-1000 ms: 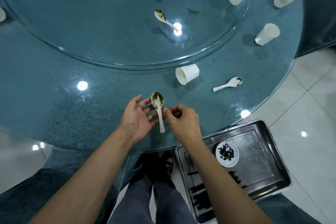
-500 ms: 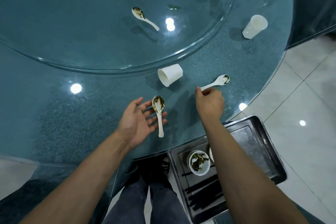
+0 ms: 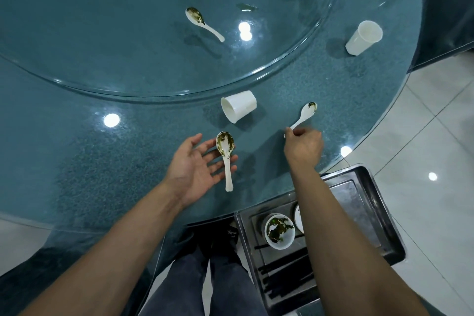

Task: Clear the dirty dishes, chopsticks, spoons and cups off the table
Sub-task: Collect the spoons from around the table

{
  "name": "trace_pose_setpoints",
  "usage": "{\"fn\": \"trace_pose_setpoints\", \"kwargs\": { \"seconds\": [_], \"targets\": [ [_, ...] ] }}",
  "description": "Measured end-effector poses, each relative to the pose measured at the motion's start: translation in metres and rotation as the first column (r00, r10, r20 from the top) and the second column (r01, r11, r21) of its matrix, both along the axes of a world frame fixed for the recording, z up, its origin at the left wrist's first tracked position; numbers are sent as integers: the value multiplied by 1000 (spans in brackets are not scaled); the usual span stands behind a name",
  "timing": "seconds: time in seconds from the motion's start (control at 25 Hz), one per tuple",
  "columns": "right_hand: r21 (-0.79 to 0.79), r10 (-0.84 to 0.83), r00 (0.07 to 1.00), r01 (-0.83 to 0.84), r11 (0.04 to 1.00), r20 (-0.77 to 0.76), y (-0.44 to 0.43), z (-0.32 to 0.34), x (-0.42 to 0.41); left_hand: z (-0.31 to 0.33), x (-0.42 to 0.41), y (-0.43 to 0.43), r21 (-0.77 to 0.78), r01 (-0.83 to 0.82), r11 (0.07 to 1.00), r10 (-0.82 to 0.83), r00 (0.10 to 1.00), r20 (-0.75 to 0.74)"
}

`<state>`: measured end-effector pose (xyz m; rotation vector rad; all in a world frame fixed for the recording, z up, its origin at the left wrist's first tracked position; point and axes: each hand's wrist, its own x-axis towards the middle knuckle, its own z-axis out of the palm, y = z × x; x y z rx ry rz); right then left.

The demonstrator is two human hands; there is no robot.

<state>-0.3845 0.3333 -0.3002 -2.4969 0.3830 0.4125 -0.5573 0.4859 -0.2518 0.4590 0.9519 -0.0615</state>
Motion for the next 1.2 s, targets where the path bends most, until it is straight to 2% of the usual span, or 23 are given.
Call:
{"fn": "trace_pose_setpoints", "kwargs": {
  "seconds": [0.36, 0.68, 0.88, 1.2],
  "targets": [
    [177, 129, 990, -138, 975, 59, -9, 36, -45, 15, 6, -8, 26, -42, 999, 42, 999, 25],
    [418, 361, 933, -335, 844, 20, -19, 77, -94, 34, 7, -27, 73, -82, 994, 80, 996, 37],
    [450, 433, 894, -435, 780, 114, -24, 91, -110, 39, 2, -35, 84, -99, 992, 95, 994, 50],
    [362, 562, 812, -577, 732, 157, -9, 99, -116, 52, -6, -18, 84, -133, 988, 127, 989, 70]
  ]
}}
